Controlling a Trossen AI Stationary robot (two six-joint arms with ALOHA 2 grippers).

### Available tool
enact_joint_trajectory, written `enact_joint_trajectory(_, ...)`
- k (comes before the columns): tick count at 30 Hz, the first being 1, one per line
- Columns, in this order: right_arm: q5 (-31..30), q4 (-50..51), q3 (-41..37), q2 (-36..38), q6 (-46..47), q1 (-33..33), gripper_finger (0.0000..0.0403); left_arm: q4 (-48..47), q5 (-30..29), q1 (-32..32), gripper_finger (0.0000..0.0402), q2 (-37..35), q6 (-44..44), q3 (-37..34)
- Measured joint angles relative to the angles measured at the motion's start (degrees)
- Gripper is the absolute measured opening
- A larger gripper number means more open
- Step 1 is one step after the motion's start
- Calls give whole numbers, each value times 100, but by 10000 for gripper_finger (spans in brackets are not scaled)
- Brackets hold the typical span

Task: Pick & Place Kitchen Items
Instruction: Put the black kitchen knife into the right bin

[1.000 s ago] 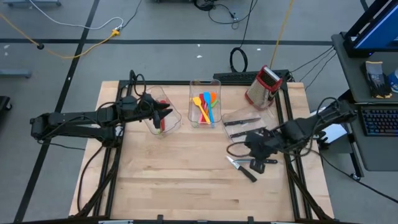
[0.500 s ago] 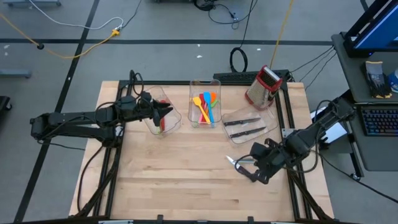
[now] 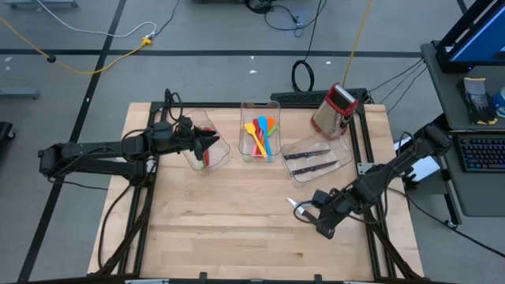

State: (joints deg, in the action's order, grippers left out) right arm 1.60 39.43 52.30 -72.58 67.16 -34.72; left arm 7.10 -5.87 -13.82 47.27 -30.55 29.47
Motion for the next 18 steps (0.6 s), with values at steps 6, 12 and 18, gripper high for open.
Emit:
enact_joint_trajectory(6, 168, -367, -425, 0, 132, 0, 160, -5, 0, 4, 175, 0, 24, 0)
enact_joint_trajectory(12, 169, -537, -538, -66, 124, 0, 176, -5, -3, 4, 175, 0, 175, 0)
enact_joint_trajectory(18, 169, -659, -540, -347, -57, 0, 173, -5, -4, 4, 175, 0, 188, 0)
